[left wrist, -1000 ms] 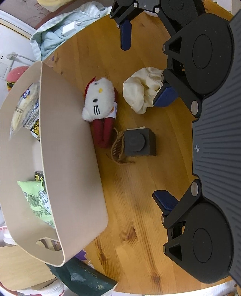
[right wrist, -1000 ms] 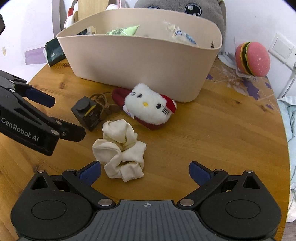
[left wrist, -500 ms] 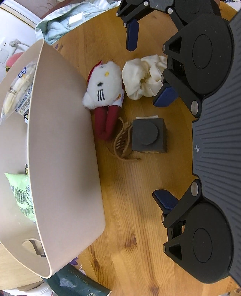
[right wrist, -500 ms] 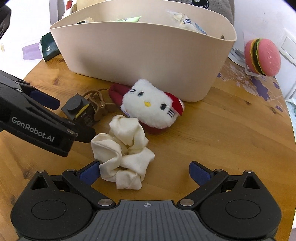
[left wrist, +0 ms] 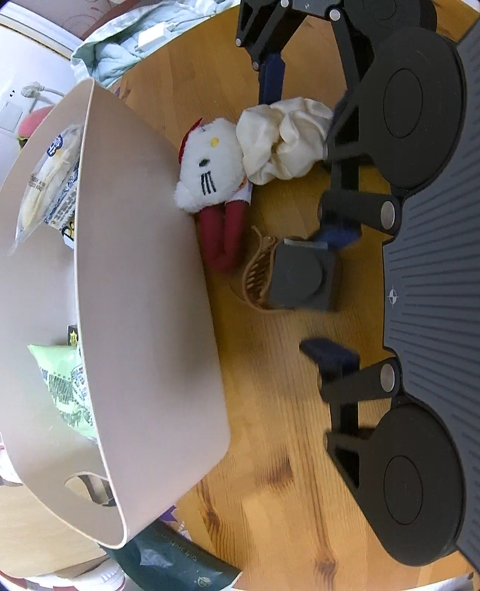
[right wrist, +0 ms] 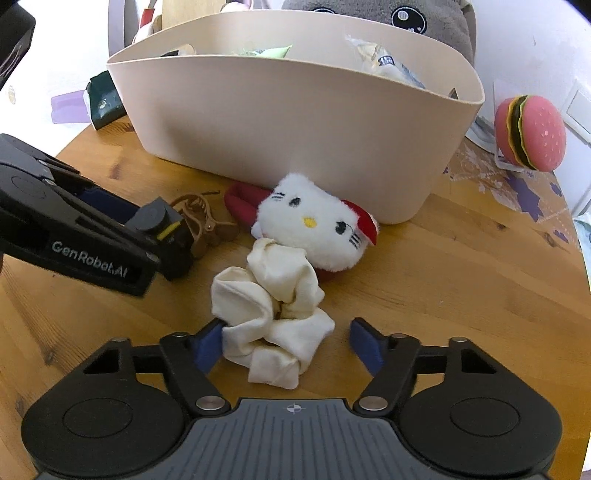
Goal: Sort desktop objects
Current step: 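Grasp the black square box with the left tool while the right tool grasps the cream scrunchie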
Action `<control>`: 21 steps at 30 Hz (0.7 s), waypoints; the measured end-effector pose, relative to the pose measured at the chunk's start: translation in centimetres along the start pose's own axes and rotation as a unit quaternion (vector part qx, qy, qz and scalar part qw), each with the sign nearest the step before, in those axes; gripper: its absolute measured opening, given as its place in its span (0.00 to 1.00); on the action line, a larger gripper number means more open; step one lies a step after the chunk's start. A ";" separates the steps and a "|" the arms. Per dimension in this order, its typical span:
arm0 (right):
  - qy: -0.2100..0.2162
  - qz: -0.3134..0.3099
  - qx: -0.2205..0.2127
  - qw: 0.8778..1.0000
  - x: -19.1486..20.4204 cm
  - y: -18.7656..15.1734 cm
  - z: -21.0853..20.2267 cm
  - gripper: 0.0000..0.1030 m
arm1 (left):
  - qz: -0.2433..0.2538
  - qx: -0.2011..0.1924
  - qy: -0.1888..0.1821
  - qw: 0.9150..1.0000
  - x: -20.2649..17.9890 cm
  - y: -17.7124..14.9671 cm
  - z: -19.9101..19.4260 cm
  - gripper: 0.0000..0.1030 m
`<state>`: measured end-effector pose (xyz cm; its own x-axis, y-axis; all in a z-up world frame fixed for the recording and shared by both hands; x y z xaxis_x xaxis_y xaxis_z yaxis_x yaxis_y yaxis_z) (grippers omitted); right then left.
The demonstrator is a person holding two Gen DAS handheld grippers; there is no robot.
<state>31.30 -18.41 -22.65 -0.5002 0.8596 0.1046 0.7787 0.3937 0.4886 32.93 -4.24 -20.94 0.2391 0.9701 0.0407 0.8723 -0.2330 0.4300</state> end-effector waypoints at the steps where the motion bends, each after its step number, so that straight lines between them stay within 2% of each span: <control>1: 0.002 0.001 -0.002 1.000 0.0 0.0 -0.1 0.57 | -0.001 0.000 0.001 1.000 0.0 -0.1 -0.1 0.35; 2: 0.004 0.002 -0.003 1.000 0.0 0.0 -0.1 0.53 | -0.001 0.000 0.002 1.000 0.0 -0.2 -0.1 0.35; 4: 0.006 0.000 -0.004 1.000 0.1 0.1 -0.3 0.38 | -0.002 0.000 0.001 1.000 -0.1 -0.5 -0.2 0.33; 9: 0.011 0.001 0.001 1.000 0.1 0.1 -0.5 0.19 | -0.010 0.000 -0.011 1.000 -0.4 -1.4 -0.7 0.31; 19: 0.026 0.008 -0.012 1.000 0.7 -0.4 -2.5 0.16 | -0.015 -0.014 -0.006 1.000 -0.3 -3.5 -2.7 0.31; 21: 0.028 0.007 -0.015 0.999 0.9 -0.4 -3.0 0.16 | -0.015 -0.017 -0.005 1.000 -0.4 -3.0 -2.9 0.31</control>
<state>29.36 -18.74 -20.18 -0.5101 0.8453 0.1588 0.7741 0.3707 0.5132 28.99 -3.76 -19.67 0.2169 0.9760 0.0186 0.8641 -0.2008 0.4616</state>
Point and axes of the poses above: each gripper's, at about its wrist camera, not at the fingertips, and z roughly the way its jaws point, x to its left, y to its top, the point moved 2 cm from there along z, roughly the way its jaws point, and after that the axes turned 14 degrees about z, right-handed, at the moved point
